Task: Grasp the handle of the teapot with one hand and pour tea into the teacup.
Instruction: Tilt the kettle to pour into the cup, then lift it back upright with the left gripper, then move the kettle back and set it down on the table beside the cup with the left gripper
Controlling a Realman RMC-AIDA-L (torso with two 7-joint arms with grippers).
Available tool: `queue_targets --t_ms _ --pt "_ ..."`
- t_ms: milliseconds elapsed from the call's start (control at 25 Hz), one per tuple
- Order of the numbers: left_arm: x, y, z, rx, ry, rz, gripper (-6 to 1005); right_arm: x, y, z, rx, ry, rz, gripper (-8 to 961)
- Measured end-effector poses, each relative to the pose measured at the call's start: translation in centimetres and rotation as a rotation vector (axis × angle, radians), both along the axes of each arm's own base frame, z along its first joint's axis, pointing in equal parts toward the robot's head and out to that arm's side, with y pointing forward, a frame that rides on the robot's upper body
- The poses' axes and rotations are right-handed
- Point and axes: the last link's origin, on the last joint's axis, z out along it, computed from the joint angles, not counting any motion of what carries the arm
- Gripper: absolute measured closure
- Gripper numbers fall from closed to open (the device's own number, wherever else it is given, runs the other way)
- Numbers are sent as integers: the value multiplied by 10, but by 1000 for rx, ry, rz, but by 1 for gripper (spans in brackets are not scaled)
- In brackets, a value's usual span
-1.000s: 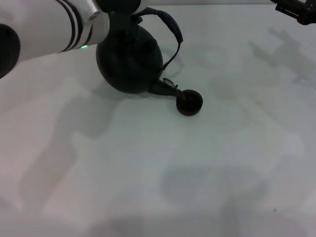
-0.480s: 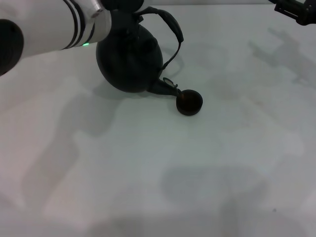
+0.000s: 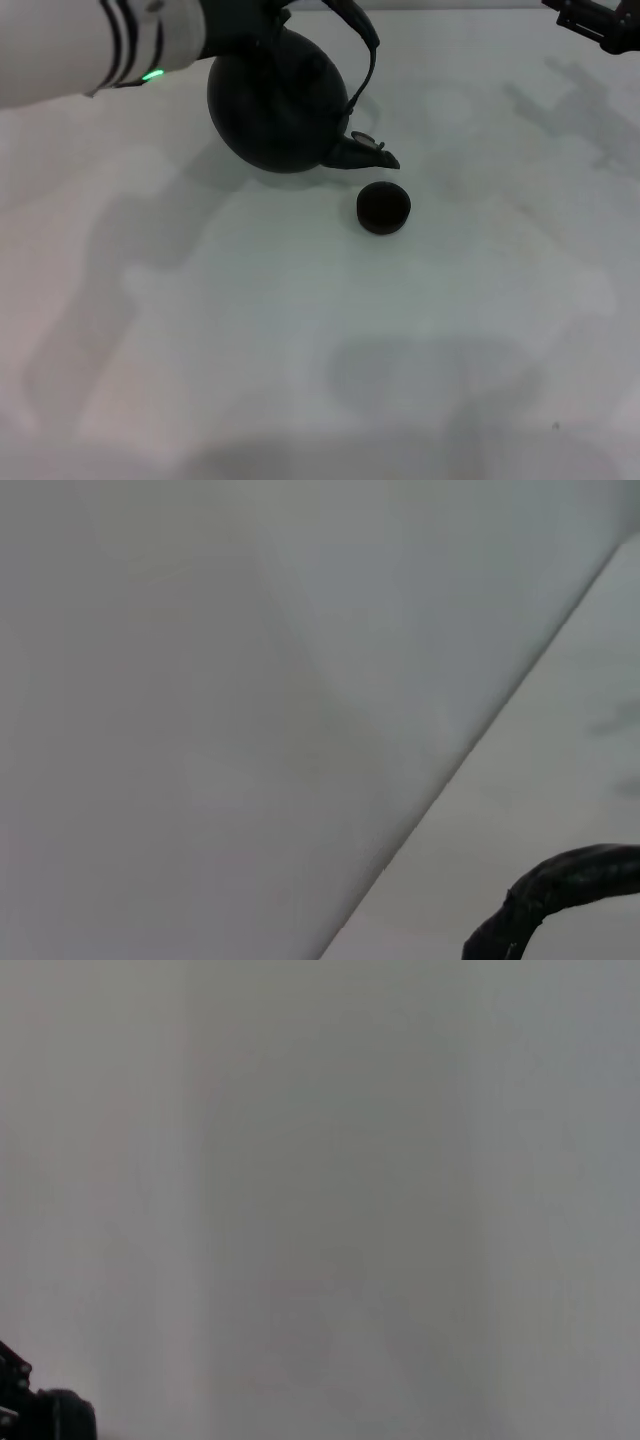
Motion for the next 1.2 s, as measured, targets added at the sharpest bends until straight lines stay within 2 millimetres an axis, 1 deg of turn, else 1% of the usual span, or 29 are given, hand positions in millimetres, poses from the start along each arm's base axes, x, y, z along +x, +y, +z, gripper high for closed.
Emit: queue_targets --t_ms 160,320,560,680,760,880,960,1160,1200 --pt "-10 -2 10 -12 -85 36 879 1 -1 -1 -3 2 -6 113" --pt "-28 -5 26 -10 -168 73 877 4 -2 -1 -2 -2 -15 113" --pt "-65 -12 59 -3 -308 105 879 5 -2 -2 -9 -7 -21 112" --pt "-84 -19 72 -39 -406 82 877 5 -2 -2 -12 -8 -21 112" --pt "-94 -23 77 -55 -456 70 877 5 -2 -3 -15 -7 -21 113" --pt "-114 -27 84 -60 -523 64 879 4 -2 -3 -19 -3 -24 113" --pt "-126 -30 84 -58 -548 71 879 5 -2 -3 -21 -1 -26 113" --pt "-152 -39 74 -65 -568 71 879 6 -4 -6 -39 -15 -22 113" --pt "-154 -40 72 -67 -571 70 878 6 -4 -7 -46 -22 -20 113"
